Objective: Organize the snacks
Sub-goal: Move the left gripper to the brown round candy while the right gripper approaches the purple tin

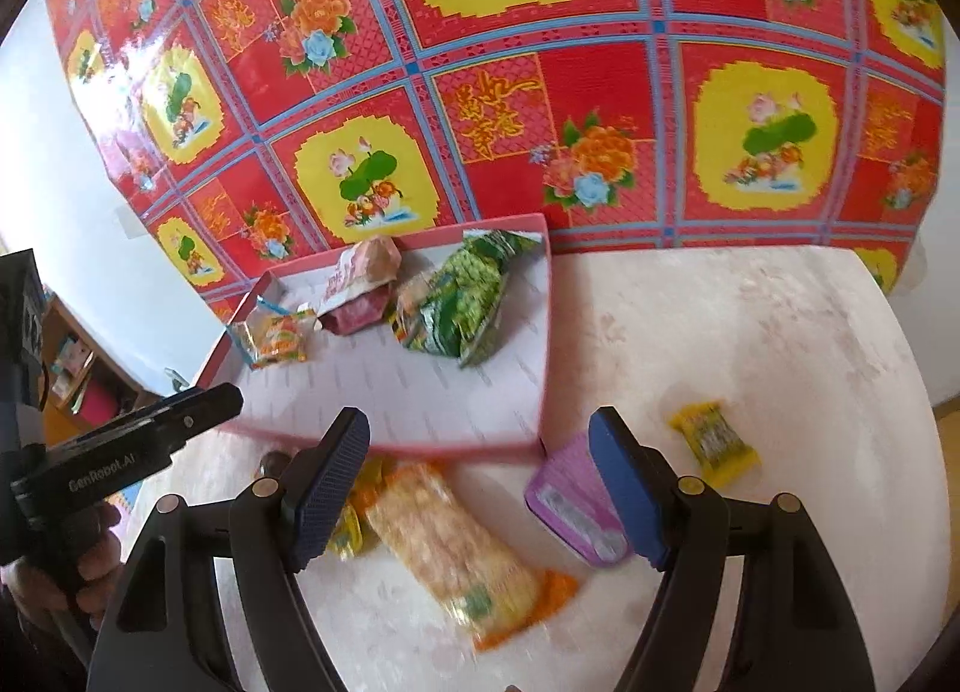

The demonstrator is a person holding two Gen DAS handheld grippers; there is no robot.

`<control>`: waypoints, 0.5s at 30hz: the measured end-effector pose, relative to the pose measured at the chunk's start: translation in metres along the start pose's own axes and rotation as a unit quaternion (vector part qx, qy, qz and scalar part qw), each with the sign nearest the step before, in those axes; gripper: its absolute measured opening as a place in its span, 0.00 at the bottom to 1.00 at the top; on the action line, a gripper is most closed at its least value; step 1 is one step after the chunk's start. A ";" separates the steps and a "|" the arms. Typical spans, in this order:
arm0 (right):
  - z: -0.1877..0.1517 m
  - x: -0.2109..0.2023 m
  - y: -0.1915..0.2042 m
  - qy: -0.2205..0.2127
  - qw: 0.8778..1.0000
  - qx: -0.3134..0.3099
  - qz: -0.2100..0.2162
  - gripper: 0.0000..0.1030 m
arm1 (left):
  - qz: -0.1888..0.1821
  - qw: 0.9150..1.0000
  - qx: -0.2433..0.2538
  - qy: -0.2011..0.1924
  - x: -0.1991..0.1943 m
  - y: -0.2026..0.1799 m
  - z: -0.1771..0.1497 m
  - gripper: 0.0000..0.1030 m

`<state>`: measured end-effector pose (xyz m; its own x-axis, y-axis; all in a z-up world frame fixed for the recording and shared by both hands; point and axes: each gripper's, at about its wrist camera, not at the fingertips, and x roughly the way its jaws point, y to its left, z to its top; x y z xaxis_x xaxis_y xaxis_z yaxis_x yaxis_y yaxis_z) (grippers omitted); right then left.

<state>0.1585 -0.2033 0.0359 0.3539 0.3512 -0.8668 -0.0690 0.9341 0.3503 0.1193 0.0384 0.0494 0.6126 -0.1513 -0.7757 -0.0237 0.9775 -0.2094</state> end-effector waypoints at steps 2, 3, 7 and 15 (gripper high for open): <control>-0.006 -0.005 -0.005 0.001 1.000 0.002 -0.004 0.75 | -0.002 1.000 0.002 0.004 -0.001 -0.001 -0.004 0.53; -0.009 -0.008 -0.008 0.001 1.000 0.006 -0.004 0.75 | -0.002 1.000 0.004 0.008 0.000 -0.002 -0.006 0.53; -0.019 -0.017 -0.020 0.001 1.000 0.021 -0.007 0.75 | -0.002 1.000 0.007 0.016 0.001 -0.003 -0.014 0.54; -0.027 -0.026 -0.037 -0.003 0.999 0.036 -0.019 0.75 | 0.001 0.999 0.013 0.034 0.010 -0.006 -0.027 0.53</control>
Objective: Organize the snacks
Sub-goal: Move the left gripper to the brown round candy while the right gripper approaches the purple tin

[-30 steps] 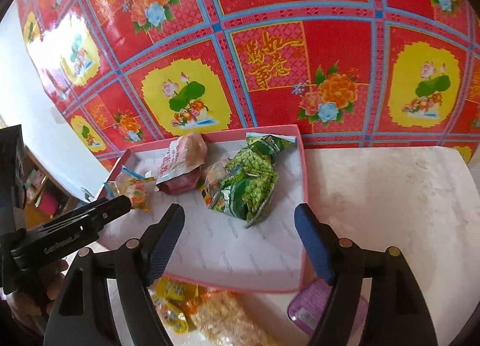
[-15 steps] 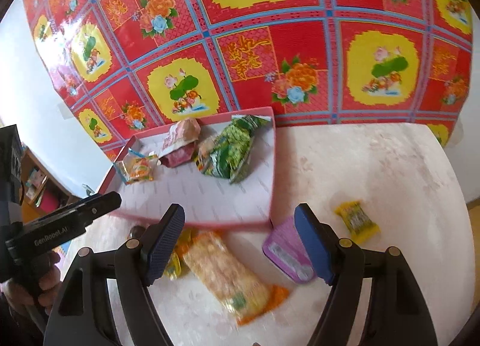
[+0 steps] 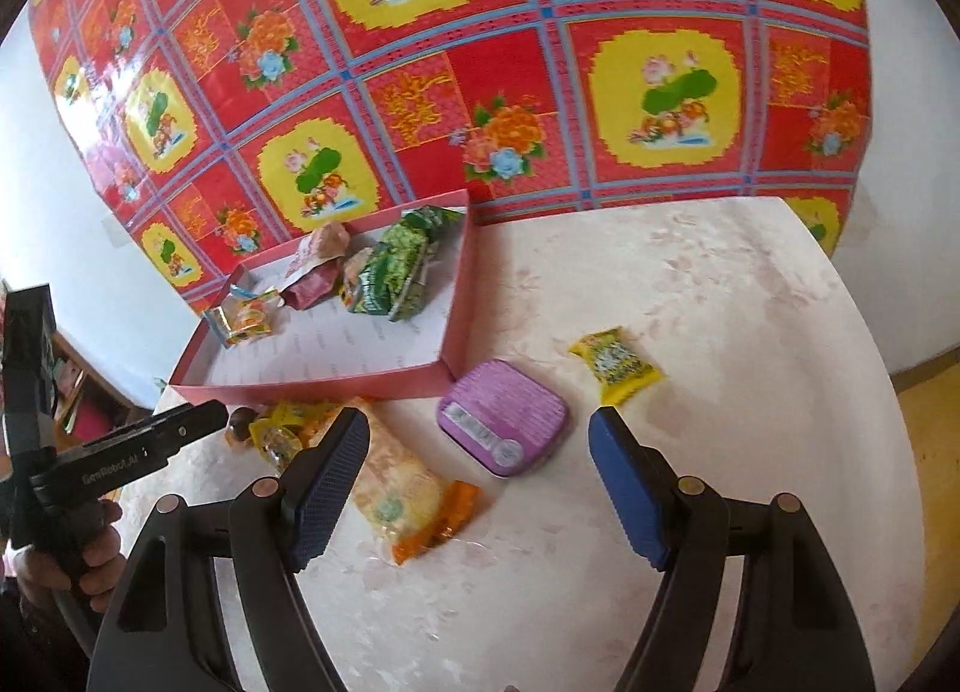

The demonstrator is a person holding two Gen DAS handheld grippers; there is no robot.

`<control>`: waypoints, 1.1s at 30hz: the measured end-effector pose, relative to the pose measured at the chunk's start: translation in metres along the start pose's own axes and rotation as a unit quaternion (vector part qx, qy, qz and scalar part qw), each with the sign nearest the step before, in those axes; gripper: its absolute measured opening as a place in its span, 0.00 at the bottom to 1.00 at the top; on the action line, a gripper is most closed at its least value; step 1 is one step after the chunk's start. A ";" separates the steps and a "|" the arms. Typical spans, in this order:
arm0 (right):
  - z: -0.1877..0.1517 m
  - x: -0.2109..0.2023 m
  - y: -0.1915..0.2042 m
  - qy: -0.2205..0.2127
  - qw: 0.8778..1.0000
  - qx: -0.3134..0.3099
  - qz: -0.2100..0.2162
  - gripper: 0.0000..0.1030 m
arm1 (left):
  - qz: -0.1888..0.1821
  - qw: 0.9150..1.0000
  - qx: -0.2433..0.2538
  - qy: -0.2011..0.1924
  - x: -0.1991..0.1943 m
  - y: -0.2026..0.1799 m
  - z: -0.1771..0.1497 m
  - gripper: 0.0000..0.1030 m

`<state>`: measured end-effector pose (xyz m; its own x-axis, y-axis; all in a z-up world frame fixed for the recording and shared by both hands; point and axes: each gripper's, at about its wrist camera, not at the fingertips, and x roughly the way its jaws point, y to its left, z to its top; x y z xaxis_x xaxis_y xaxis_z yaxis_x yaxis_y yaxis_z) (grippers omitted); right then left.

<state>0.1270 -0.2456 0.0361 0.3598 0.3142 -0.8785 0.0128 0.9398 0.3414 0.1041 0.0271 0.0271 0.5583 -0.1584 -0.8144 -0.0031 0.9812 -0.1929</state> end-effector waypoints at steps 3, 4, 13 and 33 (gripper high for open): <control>-0.002 0.001 -0.003 0.002 1.000 0.002 -0.004 0.75 | 0.002 1.000 -0.001 0.002 0.003 0.001 -0.002 0.53; -0.003 0.001 -0.004 0.003 1.000 0.003 -0.003 0.75 | 0.003 1.000 -0.001 0.002 0.004 0.001 -0.003 0.53; -0.006 0.005 -0.010 0.010 1.000 0.008 -0.003 0.75 | 0.019 1.000 0.011 0.001 0.014 -0.001 -0.004 0.53; -0.005 0.016 -0.008 0.026 1.000 0.013 -0.001 0.75 | 0.024 0.999 0.029 -0.012 0.025 -0.006 -0.005 0.42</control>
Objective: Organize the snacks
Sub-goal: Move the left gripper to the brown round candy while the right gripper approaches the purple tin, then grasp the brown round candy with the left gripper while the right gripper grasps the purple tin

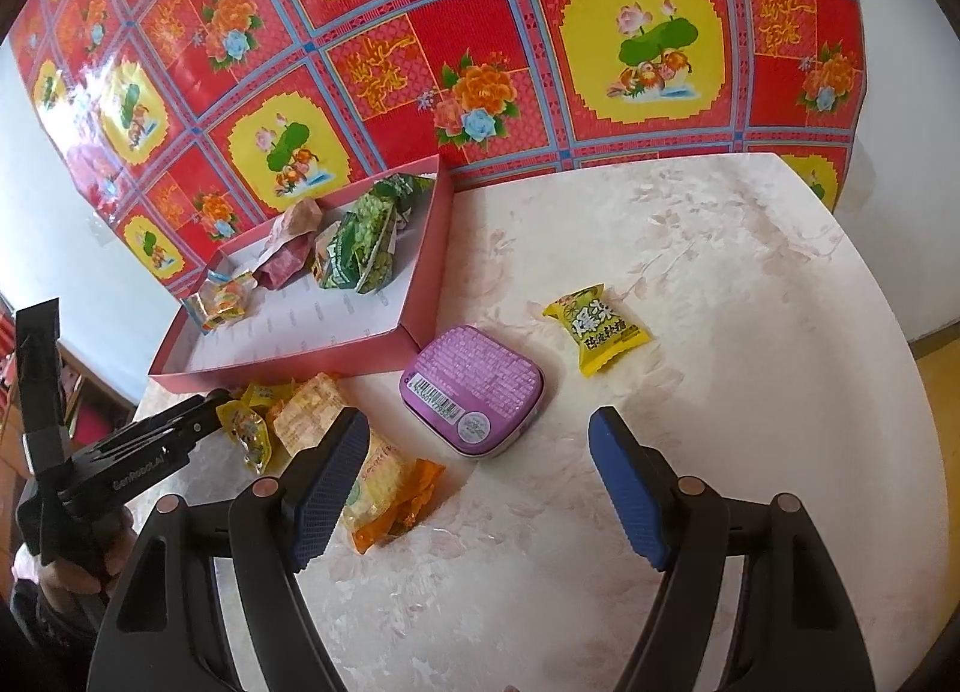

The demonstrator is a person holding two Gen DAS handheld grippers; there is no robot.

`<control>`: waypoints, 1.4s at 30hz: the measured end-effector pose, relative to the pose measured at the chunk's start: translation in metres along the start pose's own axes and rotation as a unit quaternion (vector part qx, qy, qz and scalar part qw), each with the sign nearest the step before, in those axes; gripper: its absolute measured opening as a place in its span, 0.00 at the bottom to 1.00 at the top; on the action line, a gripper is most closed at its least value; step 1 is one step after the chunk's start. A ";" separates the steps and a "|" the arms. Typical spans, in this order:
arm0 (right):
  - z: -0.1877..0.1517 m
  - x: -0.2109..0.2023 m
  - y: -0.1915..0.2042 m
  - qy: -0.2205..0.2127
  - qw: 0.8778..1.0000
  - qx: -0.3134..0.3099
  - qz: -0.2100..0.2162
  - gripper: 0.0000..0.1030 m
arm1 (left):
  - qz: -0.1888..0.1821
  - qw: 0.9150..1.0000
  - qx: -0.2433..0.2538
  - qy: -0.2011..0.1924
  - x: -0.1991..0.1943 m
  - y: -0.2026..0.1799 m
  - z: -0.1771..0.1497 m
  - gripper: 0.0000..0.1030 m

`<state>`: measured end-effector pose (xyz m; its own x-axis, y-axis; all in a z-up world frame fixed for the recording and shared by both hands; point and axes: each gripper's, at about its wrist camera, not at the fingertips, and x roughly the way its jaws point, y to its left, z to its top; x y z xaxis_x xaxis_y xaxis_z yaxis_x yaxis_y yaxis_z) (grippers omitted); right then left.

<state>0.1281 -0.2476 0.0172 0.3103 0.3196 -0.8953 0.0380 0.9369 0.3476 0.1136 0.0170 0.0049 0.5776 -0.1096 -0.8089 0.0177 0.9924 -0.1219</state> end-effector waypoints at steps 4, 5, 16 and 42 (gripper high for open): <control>0.001 0.003 0.002 0.004 1.000 0.001 0.000 0.75 | -0.005 1.000 0.002 0.001 -0.001 0.000 0.000 0.41; 0.001 0.003 0.002 0.006 1.000 0.002 -0.001 0.75 | -0.008 1.000 0.002 0.002 -0.002 0.000 -0.001 0.41; 0.004 0.016 0.010 0.017 1.000 0.009 -0.007 0.75 | -0.009 1.000 0.011 0.001 -0.010 0.001 -0.008 0.41; 0.004 0.042 0.039 0.000 0.990 -0.059 -0.126 0.67 | -0.014 1.000 0.012 -0.006 -0.011 0.000 -0.009 0.41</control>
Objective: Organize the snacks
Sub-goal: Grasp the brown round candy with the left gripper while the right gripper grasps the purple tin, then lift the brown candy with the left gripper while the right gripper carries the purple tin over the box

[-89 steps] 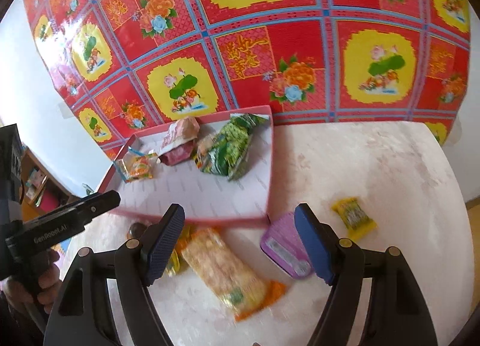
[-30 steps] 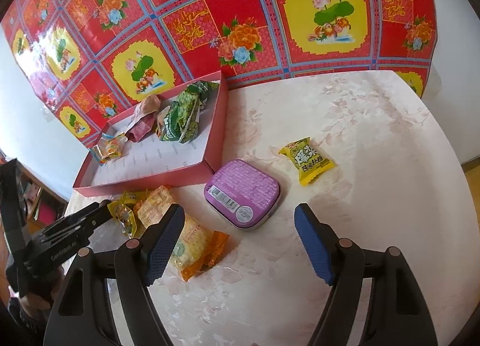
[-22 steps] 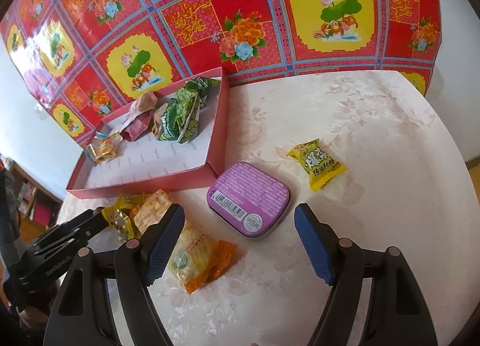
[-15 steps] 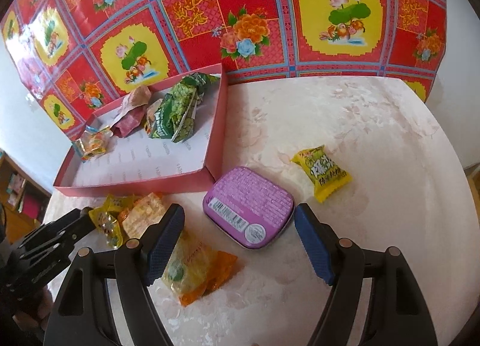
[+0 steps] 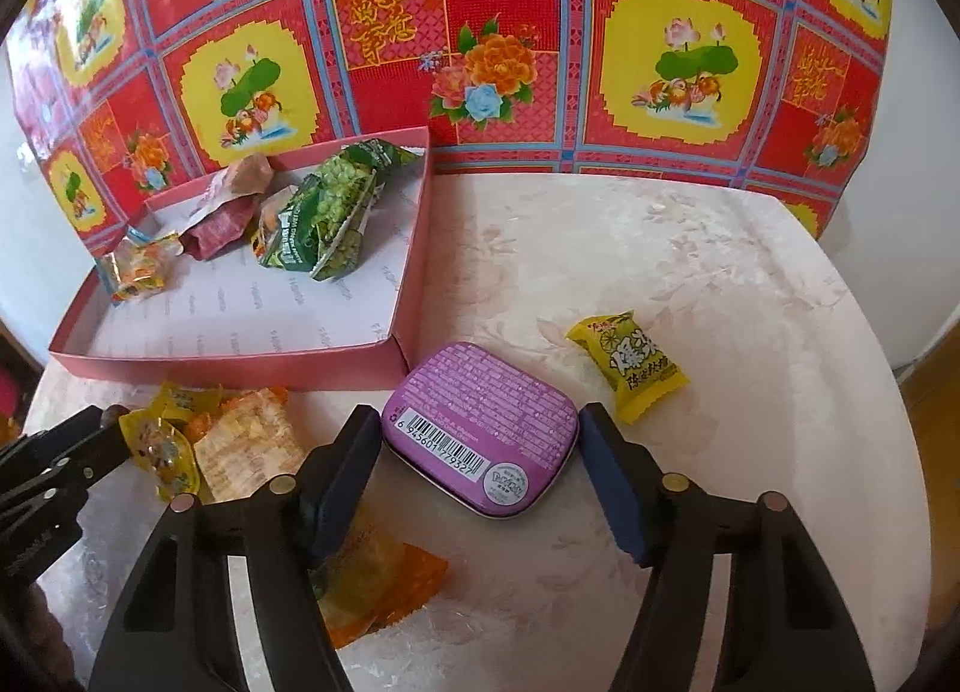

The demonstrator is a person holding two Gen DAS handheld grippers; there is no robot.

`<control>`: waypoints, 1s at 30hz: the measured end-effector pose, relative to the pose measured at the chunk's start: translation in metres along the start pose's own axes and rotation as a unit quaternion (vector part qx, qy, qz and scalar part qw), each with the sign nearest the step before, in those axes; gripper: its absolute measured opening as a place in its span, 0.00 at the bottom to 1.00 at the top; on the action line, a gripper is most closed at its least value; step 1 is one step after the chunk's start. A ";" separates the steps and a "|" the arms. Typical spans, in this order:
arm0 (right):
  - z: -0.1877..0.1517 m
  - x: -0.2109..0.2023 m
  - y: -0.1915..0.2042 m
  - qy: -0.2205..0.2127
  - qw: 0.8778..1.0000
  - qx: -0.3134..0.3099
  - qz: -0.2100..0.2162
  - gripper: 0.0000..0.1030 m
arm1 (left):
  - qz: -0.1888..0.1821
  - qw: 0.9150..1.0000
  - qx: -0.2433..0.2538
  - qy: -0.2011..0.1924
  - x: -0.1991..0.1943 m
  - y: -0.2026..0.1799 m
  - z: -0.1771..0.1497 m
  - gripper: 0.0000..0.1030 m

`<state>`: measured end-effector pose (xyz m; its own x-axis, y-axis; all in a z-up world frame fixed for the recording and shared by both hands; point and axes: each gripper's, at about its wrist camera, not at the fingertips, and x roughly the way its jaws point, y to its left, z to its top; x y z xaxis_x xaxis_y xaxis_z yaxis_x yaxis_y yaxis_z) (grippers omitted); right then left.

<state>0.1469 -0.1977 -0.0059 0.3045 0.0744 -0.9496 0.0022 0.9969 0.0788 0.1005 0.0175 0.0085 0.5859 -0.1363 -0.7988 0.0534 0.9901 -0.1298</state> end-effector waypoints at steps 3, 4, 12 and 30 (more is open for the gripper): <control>-0.001 0.001 0.001 0.001 1.000 -0.002 -0.003 0.67 | 0.001 1.000 0.001 0.000 0.000 0.000 -0.001 0.41; 0.000 0.001 0.001 0.001 1.000 -0.002 -0.004 0.67 | 0.001 1.000 0.001 -0.001 0.000 0.000 0.000 0.41; 0.000 0.002 0.004 0.004 1.000 -0.012 -0.015 0.67 | 0.000 1.000 0.001 0.000 0.000 0.000 -0.002 0.41; -0.004 -0.007 -0.002 0.004 1.000 0.002 -0.018 0.66 | -0.001 1.000 0.007 -0.021 -0.017 -0.002 0.002 0.41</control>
<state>0.1413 -0.2000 -0.0007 0.2961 0.0395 -0.9543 0.0168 0.9988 0.0465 0.0918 0.0178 0.0236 0.6192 -0.1368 -0.7733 0.0657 0.9903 -0.1226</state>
